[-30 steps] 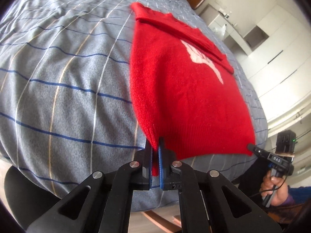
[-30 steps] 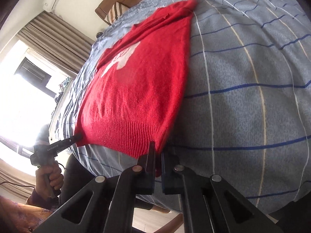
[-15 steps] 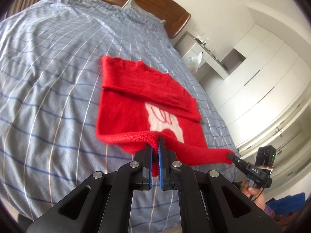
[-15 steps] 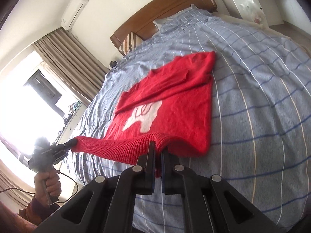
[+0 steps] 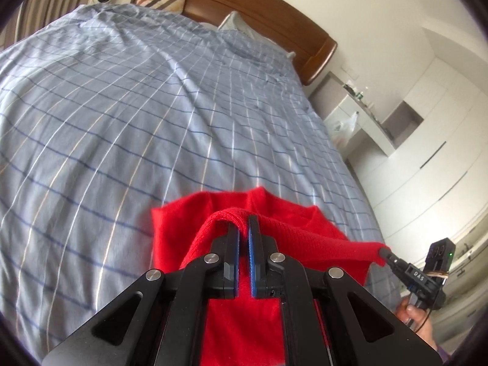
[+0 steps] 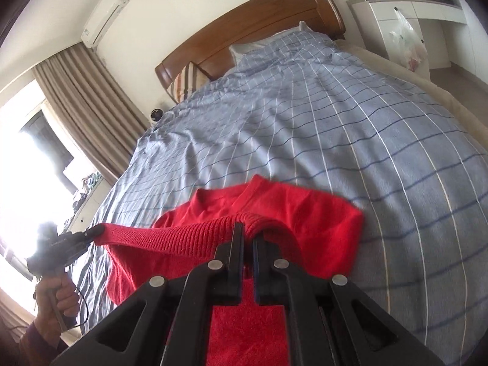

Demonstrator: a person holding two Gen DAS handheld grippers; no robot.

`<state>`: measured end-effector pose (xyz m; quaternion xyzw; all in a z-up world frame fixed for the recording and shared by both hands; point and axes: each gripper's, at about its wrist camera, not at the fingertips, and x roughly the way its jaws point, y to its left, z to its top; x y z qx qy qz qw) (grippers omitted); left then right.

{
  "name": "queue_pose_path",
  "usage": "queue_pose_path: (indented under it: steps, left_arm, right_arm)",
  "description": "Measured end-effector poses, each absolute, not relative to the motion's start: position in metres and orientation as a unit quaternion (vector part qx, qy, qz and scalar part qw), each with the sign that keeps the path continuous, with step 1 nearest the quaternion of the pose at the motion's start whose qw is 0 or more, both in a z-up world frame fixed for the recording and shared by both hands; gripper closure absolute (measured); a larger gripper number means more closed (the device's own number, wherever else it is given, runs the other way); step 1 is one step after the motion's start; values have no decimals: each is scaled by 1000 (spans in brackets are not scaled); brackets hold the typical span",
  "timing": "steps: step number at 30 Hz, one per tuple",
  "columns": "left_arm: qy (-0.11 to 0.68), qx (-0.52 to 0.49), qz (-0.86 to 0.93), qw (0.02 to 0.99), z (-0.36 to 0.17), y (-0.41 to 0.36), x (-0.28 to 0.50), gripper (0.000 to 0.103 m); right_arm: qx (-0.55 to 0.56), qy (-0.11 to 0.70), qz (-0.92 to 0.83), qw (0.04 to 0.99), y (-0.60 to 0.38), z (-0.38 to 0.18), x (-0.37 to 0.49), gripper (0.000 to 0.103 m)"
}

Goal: Fold small clothes
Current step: 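Lift the hem with both grippers and fold it over toward the collar, then open both grippers and lift them off the folded sweater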

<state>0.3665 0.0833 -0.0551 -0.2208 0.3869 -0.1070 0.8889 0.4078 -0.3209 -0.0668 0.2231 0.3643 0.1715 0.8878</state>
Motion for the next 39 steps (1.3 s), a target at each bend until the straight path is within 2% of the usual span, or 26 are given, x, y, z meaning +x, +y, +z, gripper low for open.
queue_pose_path:
  steps: [1, 2, 3, 4, 5, 9, 11, 13, 15, 16, 17, 19, 22, 24, 29, 33, 39]
  left_arm:
    - [400, -216, -95, 885, -63, 82, 383, 92]
    - [416, -214, -73, 881, -73, 83, 397, 80]
    - [432, -212, -41, 876, -82, 87, 406, 68]
    - [437, -218, -18, 872, -88, 94, 410, 47]
    - [431, -227, -4, 874, -91, 102, 406, 41]
    - [410, -220, -16, 885, -92, 111, 367, 31]
    - [409, -184, -44, 893, -93, 97, 344, 16]
    - [431, -139, -66, 889, -104, 80, 324, 8]
    - [471, -91, -58, 875, -122, 71, 311, 9]
    - [483, -78, -45, 871, -129, 72, 301, 14]
    - [484, -79, -39, 870, -130, 77, 287, 18]
    - [467, -98, -45, 877, -121, 86, 254, 17]
    - [438, -92, -39, 893, -102, 83, 208, 9]
    - [426, -96, -39, 899, -93, 75, 181, 8]
    - [422, -127, -50, 896, -87, 53, 134, 7]
    - [419, -125, -55, 897, -90, 40, 120, 7]
    - [415, -127, -59, 899, -108, 35, 129, 7]
  right_arm:
    - [231, 370, 161, 885, -322, -73, 423, 98]
    - [237, 372, 144, 886, -323, -79, 436, 92]
    - [238, 374, 123, 888, -324, -83, 443, 76]
    - [241, 373, 113, 889, -326, -85, 446, 66]
    - [246, 366, 108, 891, -329, -84, 444, 59]
    - [199, 352, 150, 902, -319, -71, 409, 59]
    - [149, 365, 191, 899, -301, -72, 387, 59]
    - [109, 402, 218, 883, -284, -89, 366, 58]
    - [60, 454, 193, 868, -280, -115, 345, 58]
    - [44, 467, 176, 865, -285, -124, 330, 58]
    - [44, 463, 172, 868, -292, -126, 314, 63]
    - [38, 445, 148, 882, -305, -115, 279, 62]
    - [52, 416, 155, 894, -319, -98, 246, 51]
    - [58, 406, 158, 898, -323, -90, 241, 36]
    - [156, 400, 176, 886, -346, -85, 262, 35]
    - [244, 409, 163, 864, -370, -85, 292, 28]
    - [292, 451, 142, 831, -374, -113, 354, 28]
